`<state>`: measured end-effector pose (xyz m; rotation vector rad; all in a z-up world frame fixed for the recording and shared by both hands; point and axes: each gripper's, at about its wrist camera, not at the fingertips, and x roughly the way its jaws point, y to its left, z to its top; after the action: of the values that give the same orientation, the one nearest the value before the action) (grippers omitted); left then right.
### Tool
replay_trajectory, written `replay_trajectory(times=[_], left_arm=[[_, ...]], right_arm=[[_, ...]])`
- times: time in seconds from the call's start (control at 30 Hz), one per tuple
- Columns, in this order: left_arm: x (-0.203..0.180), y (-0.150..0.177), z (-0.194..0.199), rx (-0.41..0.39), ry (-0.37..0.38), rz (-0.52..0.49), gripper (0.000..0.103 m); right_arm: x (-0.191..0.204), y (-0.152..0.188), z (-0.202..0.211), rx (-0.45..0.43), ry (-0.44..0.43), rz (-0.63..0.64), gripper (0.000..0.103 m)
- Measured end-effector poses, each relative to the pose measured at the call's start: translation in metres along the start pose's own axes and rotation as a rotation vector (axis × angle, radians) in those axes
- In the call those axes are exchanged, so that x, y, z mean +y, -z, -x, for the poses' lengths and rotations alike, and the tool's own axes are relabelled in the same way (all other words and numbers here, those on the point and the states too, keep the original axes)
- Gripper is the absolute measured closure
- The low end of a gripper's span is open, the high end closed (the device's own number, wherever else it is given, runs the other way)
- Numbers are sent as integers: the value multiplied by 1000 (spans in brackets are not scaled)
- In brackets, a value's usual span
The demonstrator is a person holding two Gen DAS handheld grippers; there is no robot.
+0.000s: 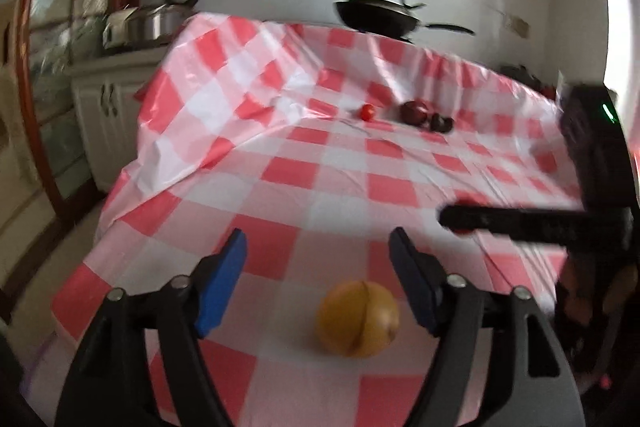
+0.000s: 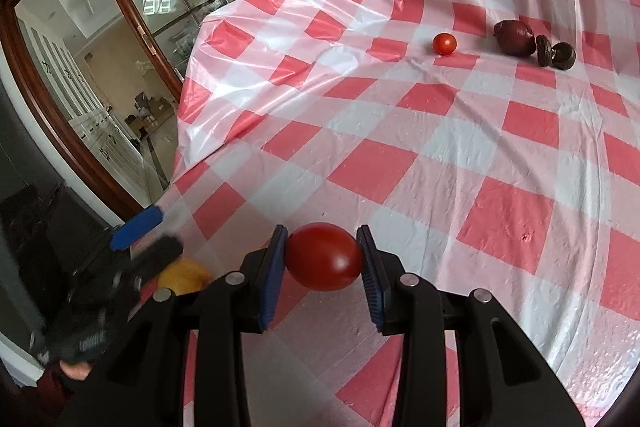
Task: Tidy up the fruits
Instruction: 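Carry the pepino and tomato to the white box and open both tools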
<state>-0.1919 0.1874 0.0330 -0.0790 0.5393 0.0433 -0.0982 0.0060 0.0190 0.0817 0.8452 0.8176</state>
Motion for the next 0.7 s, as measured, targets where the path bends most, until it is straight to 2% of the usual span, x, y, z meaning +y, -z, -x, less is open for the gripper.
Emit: replay_trajectory(times=[0.1, 0.2, 0.27, 0.33, 0.37, 0.43, 0.47, 0.7], left_arm=[[-12, 13, -4, 49, -28, -81, 25], [-11, 20, -6, 89, 47, -55, 27], [-18, 24, -9, 119, 54, -100, 29], [-23, 31, -12, 137, 53, -129, 38], [-22, 35, -11, 131, 52, -120, 39], [-22, 38, -7, 117, 47, -123, 56], [-22, 39, -5, 114, 52, -122, 58], [-1, 51, 16, 78, 10, -77, 58]], right_arm=[[-1, 1, 0, 3, -2, -9, 67], [0, 1, 0, 0, 0, 1, 67], [1, 1, -1, 2, 2, 4, 67], [0, 1, -1, 2, 1, 3, 67], [1, 1, -1, 2, 2, 4, 67], [1, 1, -1, 3, 4, 7, 67], [2, 1, -1, 4, 5, 11, 67], [29, 10, -8, 31, -28, 84, 67]])
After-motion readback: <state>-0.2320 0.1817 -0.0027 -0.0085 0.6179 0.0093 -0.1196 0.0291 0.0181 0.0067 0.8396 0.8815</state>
